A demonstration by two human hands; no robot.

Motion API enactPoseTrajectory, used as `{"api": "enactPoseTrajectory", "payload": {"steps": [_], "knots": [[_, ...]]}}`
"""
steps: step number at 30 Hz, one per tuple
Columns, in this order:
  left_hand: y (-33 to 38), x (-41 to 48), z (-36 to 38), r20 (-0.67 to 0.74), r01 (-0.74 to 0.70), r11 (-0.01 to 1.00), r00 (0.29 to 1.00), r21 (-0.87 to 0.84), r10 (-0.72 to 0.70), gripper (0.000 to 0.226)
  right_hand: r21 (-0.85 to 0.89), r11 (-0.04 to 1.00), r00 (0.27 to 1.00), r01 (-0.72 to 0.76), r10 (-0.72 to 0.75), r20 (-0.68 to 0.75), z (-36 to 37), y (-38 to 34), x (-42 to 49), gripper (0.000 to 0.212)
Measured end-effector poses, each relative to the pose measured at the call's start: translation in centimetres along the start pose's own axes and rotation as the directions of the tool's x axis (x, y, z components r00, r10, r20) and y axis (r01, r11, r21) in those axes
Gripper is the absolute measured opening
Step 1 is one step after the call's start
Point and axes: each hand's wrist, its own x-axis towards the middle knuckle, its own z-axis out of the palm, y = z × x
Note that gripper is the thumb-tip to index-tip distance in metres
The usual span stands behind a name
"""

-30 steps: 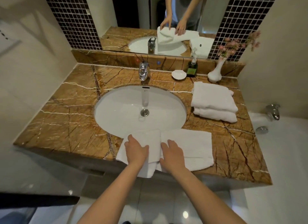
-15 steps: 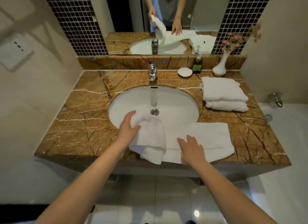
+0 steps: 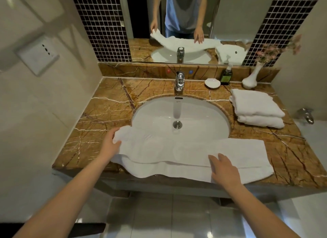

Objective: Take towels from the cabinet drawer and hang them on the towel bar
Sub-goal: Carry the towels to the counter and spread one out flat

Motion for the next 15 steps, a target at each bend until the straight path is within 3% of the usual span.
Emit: {"api": "enactPoseTrajectory", "payload": {"steps": [9,15], "knots": [[-6.0,-0.1,-0.6,0.083,0.043,0.944,0.994,0.328,-0.074,0.054,-0.026,1.0,1.0,-0.002,0.002,0.001,0.5,0.0,-0.1,0.066],[-5.5,0.1,-0.4,0.114,0.049,0.9,0.987,0.434,-0.109,0.054,-0.069,0.998,1.0,-0.005,0.004,-0.025,0.7,0.0,-0.3,0.065]]}}
